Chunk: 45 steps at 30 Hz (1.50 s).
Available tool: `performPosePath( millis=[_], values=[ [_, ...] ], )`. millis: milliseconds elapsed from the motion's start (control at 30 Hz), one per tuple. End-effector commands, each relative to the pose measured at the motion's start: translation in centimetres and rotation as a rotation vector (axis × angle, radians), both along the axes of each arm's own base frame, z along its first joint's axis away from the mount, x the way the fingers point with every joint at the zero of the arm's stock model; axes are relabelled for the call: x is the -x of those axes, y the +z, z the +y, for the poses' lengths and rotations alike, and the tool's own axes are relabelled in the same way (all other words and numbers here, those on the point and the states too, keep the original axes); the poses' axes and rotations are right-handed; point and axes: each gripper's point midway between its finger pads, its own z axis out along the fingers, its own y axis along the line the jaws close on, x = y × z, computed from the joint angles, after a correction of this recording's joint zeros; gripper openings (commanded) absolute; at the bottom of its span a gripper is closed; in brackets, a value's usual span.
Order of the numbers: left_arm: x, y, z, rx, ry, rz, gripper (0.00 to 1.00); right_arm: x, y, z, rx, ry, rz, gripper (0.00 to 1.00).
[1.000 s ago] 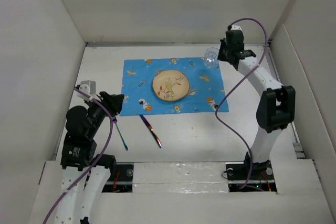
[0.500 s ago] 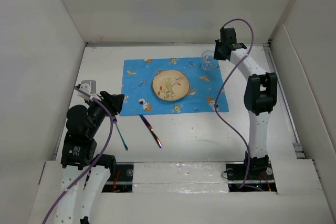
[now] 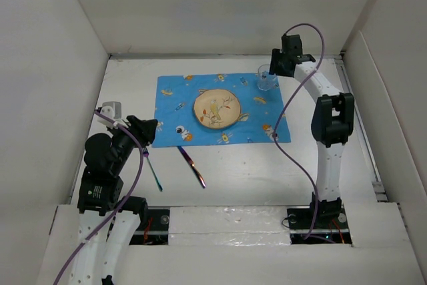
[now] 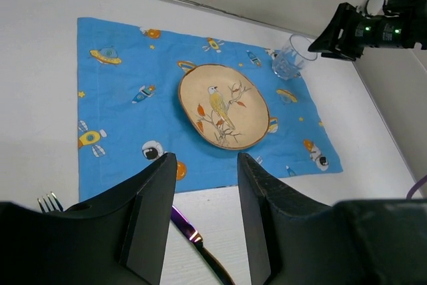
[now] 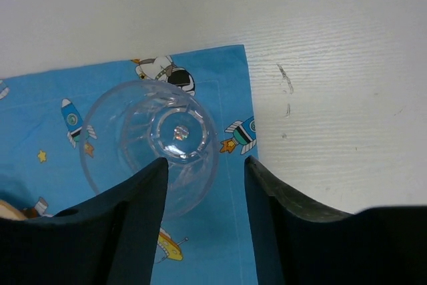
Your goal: Set the dinner table for one person
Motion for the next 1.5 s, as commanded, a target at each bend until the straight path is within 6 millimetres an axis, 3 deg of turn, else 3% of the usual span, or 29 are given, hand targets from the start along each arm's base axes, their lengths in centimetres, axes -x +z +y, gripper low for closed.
performPosePath(
  millis=[0,67,100,133,167,200,233,267,300,333,367,400,533,600,633,667,700,767,800,833,1133,1467],
  values=[
    [-0.2,0.7,0.2,0.013,0.02,-0.032,0.39,0.5,11.8,-0.3,-0.037,0.0,-0.231,0.56],
    [-0.1,0.8,0.5,0.014,0.038,-0.036,0.38,2.0,13.3,0.8,-0.062,0.032,-0.276,0.55],
    [-0.1,0.7,0.7,0.017,0.047,-0.032,0.36,3.0,14.5,1.5,-0.077,0.056,-0.309,0.35],
    [-0.1,0.8,1.0,0.017,0.065,-0.034,0.34,4.6,19.6,2.7,-0.117,0.097,-0.447,0.2],
    [-0.1,0.8,1.0,0.021,0.069,-0.033,0.29,7.1,16.5,5.4,-0.142,0.152,-0.396,0.03],
    [0.0,0.8,1.1,0.02,0.073,-0.033,0.27,8.8,16.8,7.3,-0.168,0.206,-0.427,0.0],
    [0.1,1.0,1.3,0.023,0.084,-0.041,0.25,11.5,21.1,9.4,-0.22,0.281,-0.567,0.0],
    [0.1,1.0,1.4,0.024,0.093,-0.041,0.21,15.5,16.2,13.7,-0.24,0.379,-0.469,0.0],
    [0.1,1.0,1.5,0.024,0.098,-0.038,0.1,17.5,16.5,15.9,-0.269,0.431,-0.507,0.0],
    [0.2,1.0,1.6,0.024,0.103,-0.041,0.06,19.3,16.3,17.3,-0.27,0.439,-0.531,0.0],
    [0.3,1.3,1.8,0.026,0.113,-0.05,0.0,25.9,13.8,22.2,-0.296,0.579,-0.493,0.0],
    [0.4,1.5,2.1,0.026,0.127,-0.057,0.0,25.7,13.8,21.9,-0.286,0.558,-0.498,0.0],
    [0.5,1.6,2.6,0.03,0.162,-0.054,0.0,33.5,8.6,26.7,-0.26,0.713,-0.349,0.0],
    [0.5,1.6,2.7,0.029,0.166,-0.056,0.0,36.4,6.4,28.8,-0.212,0.758,-0.306,0.13],
    [0.4,1.5,2.8,0.028,0.172,-0.053,0.03,37.1,5.3,29.2,-0.176,0.768,-0.276,0.19],
    [0.4,1.5,2.9,0.03,0.177,-0.05,0.08,37.6,4.7,30.0,-0.157,0.775,-0.264,0.32],
    [0.4,1.5,2.9,0.031,0.179,-0.05,0.11,38.1,2.0,30.2,-0.081,0.788,-0.2,0.38],
    [0.5,1.6,2.8,0.033,0.174,-0.055,0.17,39.5,1.7,32.3,-0.039,0.832,-0.195,0.48],
    [0.6,1.7,2.9,0.033,0.174,-0.062,0.19,39.5,0.1,32.6,0.018,0.82,-0.181,0.5],
    [0.6,1.6,2.9,0.034,0.177,-0.06,0.2,40.3,0.4,33.7,0.028,0.84,-0.182,0.51],
    [0.7,1.7,2.7,0.034,0.162,-0.068,0.25,39.5,-5.7,35.2,0.213,0.861,-0.109,0.52],
    [0.7,1.8,2.7,0.037,0.163,-0.069,0.25,38.7,-8.2,36.3,0.197,0.869,-0.071,0.47]
  ],
)
